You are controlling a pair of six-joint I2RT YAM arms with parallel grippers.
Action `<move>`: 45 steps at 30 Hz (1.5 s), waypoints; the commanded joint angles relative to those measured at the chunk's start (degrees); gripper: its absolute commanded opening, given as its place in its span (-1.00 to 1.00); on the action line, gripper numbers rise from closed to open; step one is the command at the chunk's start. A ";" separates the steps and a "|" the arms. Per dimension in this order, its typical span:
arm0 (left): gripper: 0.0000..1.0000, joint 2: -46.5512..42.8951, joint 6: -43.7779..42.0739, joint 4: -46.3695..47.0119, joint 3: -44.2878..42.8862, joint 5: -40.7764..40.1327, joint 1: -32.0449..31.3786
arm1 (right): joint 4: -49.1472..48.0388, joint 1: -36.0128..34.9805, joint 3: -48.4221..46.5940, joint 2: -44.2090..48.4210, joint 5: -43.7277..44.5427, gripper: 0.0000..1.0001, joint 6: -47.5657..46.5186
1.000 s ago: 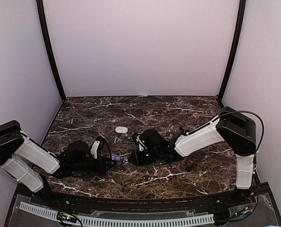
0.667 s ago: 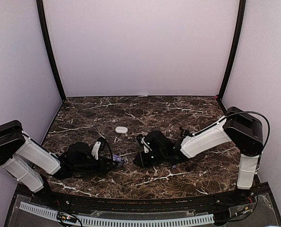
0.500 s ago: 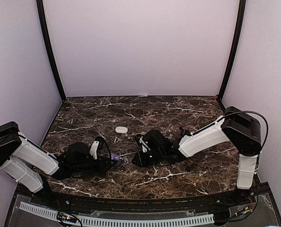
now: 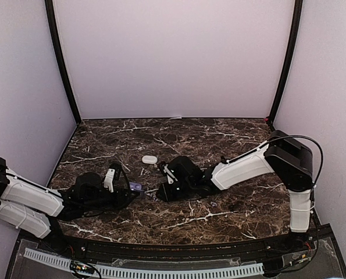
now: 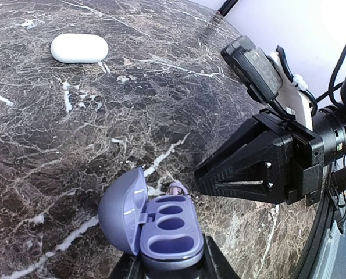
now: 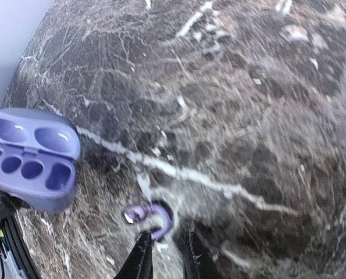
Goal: Insert the wireless bluetooth earbuds into the charging case
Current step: Pick up the left earbud from the center of the board.
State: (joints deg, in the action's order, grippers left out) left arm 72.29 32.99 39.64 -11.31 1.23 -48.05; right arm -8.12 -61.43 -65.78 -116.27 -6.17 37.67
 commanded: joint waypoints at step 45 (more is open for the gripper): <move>-0.72 -12.00 -3.02 -8.17 1.09 3.13 7.36 | 12.41 -4.75 -12.26 -5.40 10.39 -0.53 -12.79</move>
State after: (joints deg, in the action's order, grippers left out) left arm 61.36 30.63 31.94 -11.09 3.68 -41.01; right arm 4.75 -65.39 -78.52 -121.89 6.35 25.52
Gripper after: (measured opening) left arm 0.289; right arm 0.232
